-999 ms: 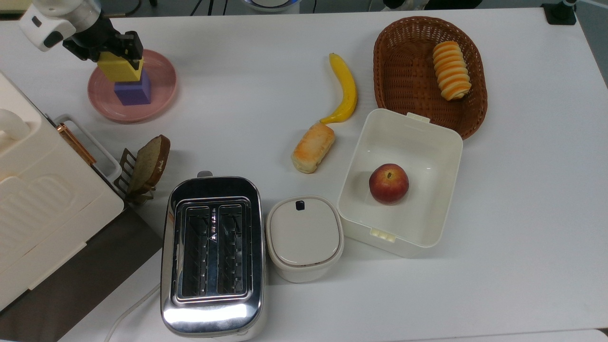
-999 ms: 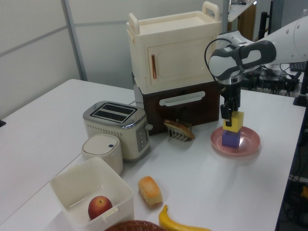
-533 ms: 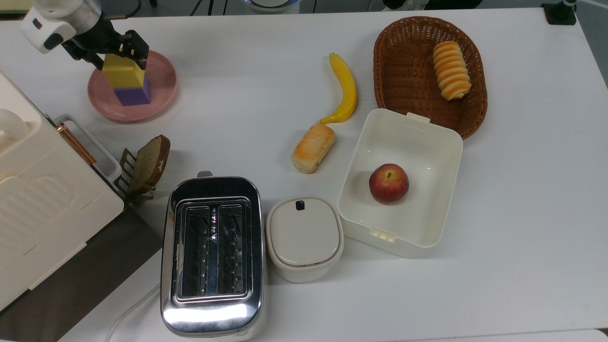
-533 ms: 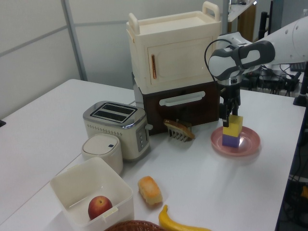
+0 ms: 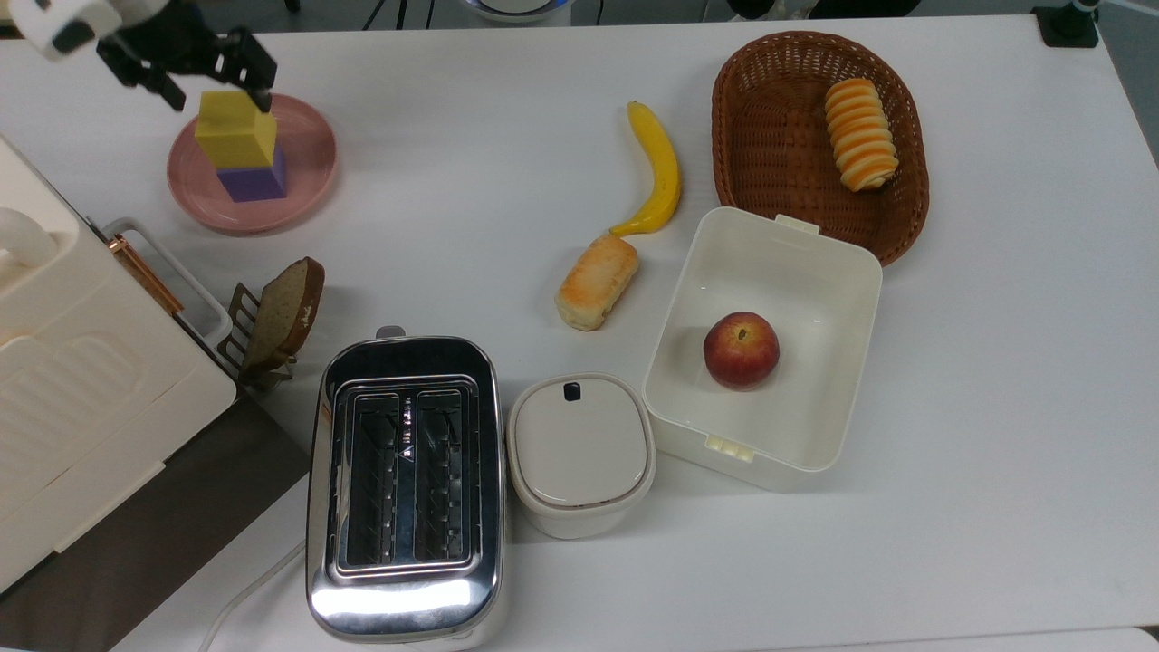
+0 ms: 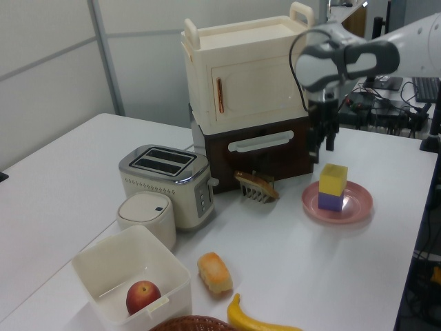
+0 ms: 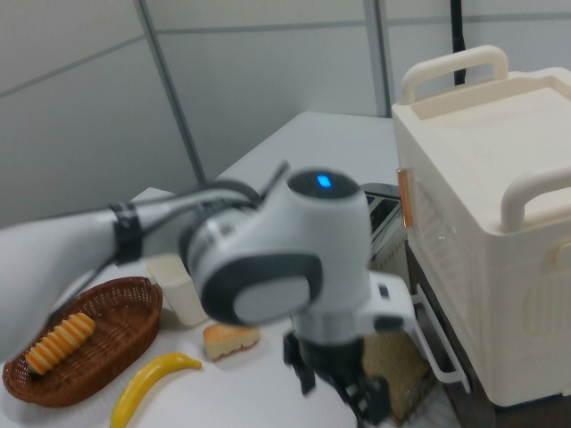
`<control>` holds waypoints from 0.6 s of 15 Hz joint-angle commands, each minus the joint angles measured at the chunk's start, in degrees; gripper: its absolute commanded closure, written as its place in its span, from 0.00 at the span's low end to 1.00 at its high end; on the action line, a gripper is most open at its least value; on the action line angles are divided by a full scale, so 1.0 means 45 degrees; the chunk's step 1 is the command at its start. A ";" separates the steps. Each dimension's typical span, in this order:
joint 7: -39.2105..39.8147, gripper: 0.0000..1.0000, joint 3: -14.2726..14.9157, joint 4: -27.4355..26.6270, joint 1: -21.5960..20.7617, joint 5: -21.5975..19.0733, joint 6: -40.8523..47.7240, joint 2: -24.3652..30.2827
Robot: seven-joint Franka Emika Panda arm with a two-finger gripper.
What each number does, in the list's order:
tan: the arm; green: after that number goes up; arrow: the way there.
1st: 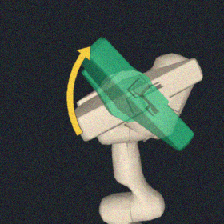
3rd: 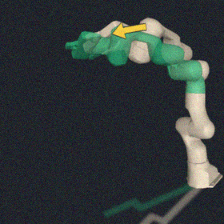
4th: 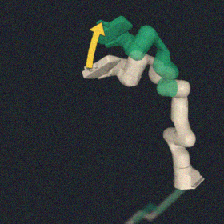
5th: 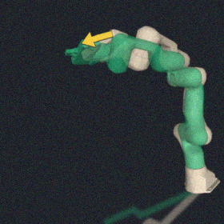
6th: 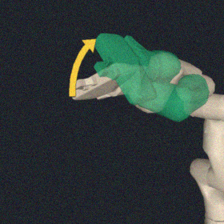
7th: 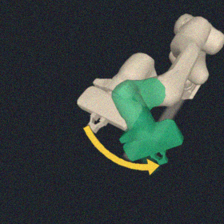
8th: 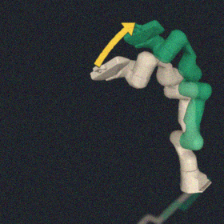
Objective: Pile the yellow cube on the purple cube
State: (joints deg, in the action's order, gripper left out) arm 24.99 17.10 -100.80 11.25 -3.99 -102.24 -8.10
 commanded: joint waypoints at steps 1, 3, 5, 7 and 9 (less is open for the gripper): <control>-0.1916 0.00 -0.0030 0.1224 -0.1168 0.0125 0.1642 0.0648; -0.2911 0.00 -0.0050 0.1578 -0.2143 0.0183 0.2152 0.0920; -0.4374 0.00 -0.0205 0.1695 -0.3101 0.0377 0.2212 0.1272; -0.5820 0.00 -0.1020 0.1774 -0.3670 0.0592 0.2212 0.1371; -0.5885 0.00 -0.2018 0.1774 -0.3536 0.0613 0.2173 0.1352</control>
State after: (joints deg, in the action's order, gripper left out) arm 1.74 13.02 -92.78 -4.27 -2.82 -93.65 -2.72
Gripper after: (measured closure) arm 0.000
